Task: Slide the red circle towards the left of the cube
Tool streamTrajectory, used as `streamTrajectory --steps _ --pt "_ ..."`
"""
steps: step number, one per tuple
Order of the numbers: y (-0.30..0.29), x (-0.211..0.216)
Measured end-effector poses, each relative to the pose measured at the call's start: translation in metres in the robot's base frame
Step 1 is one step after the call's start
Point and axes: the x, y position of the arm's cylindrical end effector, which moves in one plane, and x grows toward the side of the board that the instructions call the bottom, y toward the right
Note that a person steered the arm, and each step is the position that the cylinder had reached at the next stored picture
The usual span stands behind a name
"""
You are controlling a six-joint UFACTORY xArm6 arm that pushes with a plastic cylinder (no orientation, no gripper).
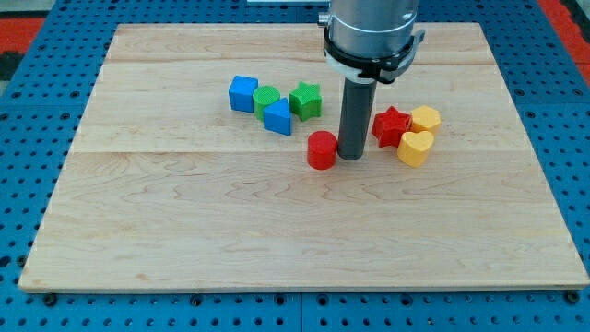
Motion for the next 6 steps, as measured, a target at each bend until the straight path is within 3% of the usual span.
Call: streamTrajectory --steps 2,4,5,6 --pt "-0.194 -0.013" --pt "-0.238 0.004" --pt "-0.257 -0.038" --pt "-0.246 -0.029"
